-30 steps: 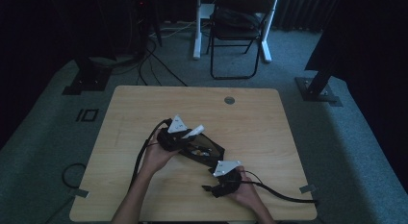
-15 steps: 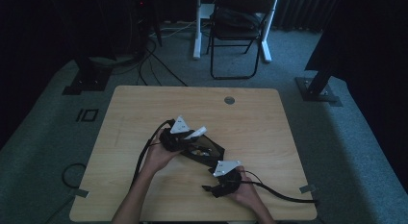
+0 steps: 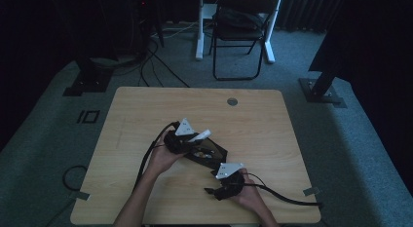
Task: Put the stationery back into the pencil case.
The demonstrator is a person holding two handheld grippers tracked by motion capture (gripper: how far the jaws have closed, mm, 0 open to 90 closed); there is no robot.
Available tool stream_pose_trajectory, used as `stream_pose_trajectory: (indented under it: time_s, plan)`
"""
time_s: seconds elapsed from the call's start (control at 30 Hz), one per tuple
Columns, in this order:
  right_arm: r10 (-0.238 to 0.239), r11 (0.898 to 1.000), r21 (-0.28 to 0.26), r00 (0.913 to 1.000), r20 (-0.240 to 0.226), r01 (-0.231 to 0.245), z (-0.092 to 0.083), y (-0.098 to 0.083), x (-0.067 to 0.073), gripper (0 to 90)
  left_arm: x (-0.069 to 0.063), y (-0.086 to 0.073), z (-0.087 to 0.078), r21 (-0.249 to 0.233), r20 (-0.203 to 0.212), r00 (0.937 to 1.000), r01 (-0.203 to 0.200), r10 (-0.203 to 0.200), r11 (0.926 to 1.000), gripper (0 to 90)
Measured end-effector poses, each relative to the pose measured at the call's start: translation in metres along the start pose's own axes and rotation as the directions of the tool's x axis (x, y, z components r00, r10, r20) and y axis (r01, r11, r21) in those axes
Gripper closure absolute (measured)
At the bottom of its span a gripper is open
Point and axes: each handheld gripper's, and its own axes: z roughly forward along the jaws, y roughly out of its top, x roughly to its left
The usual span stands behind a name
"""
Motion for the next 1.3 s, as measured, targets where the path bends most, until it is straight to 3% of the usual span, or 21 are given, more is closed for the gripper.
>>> stream_pose_trajectory:
  time_s: [0.73,0.93,1.07,1.3]
  plan:
    - [-0.001,1.000,0.002,1.0000,0.001,0.001,0.000,0.000,0.000,30.8,-0.003,-0.005,0.014,0.057,0.010,0.9991,-0.041,0.041,0.9975,70.1]
    - [-0.002,1.000,0.002,1.0000,0.000,0.002,0.000,0.000,0.000,30.8,-0.002,-0.006,0.014,0.051,0.009,0.9997,-0.023,0.022,0.9984,54.0]
    - [-0.004,1.000,0.002,1.0000,0.000,0.004,0.000,0.000,0.000,30.7,0.000,-0.007,0.009,0.031,-0.006,0.9999,-0.009,0.009,0.9995,51.9]
    - [-0.005,1.000,0.003,1.0000,0.001,0.005,0.000,0.000,0.000,30.7,0.007,-0.016,-0.010,-0.021,-0.043,0.9977,0.052,-0.053,0.9984,49.1]
